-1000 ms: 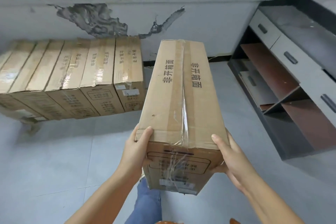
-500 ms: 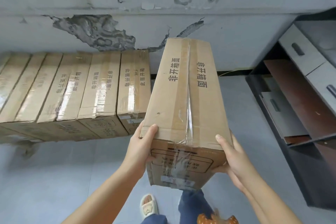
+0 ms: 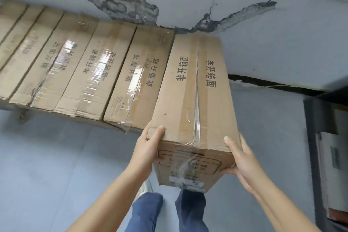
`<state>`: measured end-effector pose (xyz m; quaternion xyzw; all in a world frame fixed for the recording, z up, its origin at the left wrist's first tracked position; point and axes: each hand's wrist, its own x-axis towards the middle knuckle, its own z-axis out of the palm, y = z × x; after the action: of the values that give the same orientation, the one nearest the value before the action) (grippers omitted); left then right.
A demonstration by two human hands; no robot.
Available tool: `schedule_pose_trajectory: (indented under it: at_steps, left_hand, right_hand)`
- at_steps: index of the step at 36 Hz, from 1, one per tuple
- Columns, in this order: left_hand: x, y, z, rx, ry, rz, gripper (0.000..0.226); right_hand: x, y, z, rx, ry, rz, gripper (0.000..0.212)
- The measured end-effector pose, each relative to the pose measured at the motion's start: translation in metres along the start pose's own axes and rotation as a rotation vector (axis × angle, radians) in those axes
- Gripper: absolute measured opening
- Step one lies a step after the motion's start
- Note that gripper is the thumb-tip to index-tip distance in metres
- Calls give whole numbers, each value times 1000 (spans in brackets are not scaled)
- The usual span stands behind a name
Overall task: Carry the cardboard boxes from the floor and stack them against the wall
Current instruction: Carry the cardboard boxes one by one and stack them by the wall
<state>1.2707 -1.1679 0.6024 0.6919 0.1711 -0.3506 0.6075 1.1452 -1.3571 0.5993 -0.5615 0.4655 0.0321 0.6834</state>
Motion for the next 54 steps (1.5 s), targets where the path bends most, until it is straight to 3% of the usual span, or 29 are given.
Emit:
schedule_pose_trajectory:
  at_steps: [6,11,16,21,23,27,29,33,40,43,48,54]
  left_hand:
    - [96,-67,13,8,18,-35,38]
    - [138,-120,7,56,40,-82,43]
    - [158,-153,-6,-11,62,-318,52]
    - [192,-158,-12,-377,166,-576,82]
    - [209,-144,-8,-494,217,-557,75]
    - [245,-112,0,-580,312,-475,25]
    - [260,-109,2,-600,350,-485,23]
    - [263,-125,2,-470,415,-441,47]
    - [243,-123,-16,-332,263,-443,10]
    - [223,-102,-27,-205,212,-456,21]
    - [157,-47,-41,50,41,-352,32]
    - [41,32,-56,222,-127,-143,18]
  right_hand:
    - [106,65,10,-22,-6,2,49]
    - [145,127,17,-8,-15,116,50]
    - [156,158,29,-16,-33,209,47]
    - [177,160,42,16,-11,230,45]
    - [192,150,47,25,-15,220,45]
    - [225,121,61,19,-55,182,46]
    - [238,116,65,17,-35,192,50]
    - [240,124,63,-2,-49,227,50]
    - [230,115,60,-70,-39,294,38]
    - [215,93,58,-181,-67,292,47]
    - [161,37,44,-345,-130,102,48]
    - [65,-24,6,-411,-208,-102,42]
